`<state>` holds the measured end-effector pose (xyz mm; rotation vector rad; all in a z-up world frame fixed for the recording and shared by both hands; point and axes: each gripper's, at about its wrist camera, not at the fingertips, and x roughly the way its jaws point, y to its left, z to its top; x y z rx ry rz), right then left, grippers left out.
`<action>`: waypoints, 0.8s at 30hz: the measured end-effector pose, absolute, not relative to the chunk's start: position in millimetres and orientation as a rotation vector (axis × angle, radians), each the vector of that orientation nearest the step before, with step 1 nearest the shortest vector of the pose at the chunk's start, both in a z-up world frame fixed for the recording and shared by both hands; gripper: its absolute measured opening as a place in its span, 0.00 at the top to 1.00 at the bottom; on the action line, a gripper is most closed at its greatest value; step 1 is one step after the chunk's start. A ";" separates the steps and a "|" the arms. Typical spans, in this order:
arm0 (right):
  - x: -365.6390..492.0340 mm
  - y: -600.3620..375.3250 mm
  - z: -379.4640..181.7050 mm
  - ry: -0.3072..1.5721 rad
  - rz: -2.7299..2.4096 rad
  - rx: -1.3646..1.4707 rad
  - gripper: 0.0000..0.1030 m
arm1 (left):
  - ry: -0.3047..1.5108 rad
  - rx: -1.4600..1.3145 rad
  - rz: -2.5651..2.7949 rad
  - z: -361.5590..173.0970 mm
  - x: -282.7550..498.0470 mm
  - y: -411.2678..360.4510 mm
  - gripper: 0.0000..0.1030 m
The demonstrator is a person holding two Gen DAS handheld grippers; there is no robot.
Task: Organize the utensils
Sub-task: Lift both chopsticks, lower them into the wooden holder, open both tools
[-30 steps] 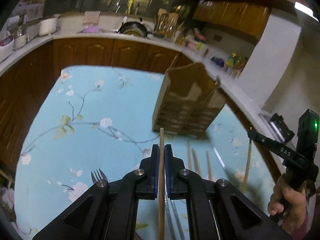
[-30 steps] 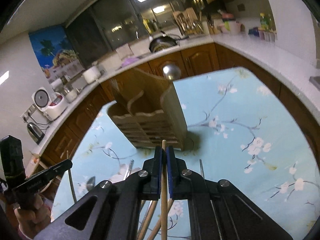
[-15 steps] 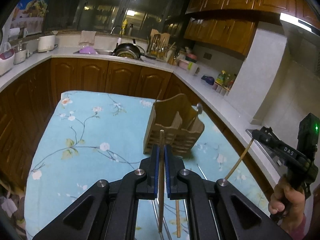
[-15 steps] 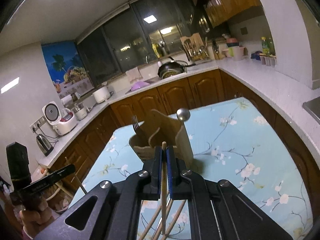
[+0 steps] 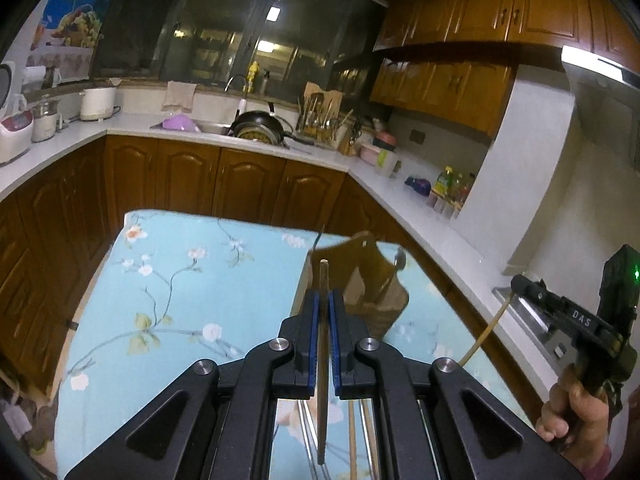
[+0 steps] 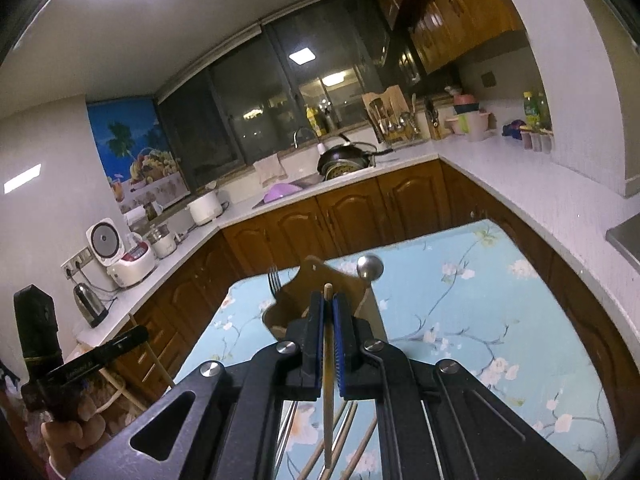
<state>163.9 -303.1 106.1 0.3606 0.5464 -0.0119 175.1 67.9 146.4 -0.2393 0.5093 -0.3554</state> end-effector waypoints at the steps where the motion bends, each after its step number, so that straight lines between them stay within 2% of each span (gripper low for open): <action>1: 165.6 -304.5 108.8 0.536 -0.014 0.361 0.96 | 0.498 -0.239 -0.355 148.8 178.1 67.3 0.97; 15: 228.9 -322.2 159.4 0.363 -0.080 0.334 0.96 | 0.309 -0.254 -0.311 176.4 256.4 36.4 0.97; 24: 269.4 -334.1 133.0 0.361 -0.146 0.344 0.96 | 0.298 -0.286 -0.248 125.8 312.3 12.3 0.97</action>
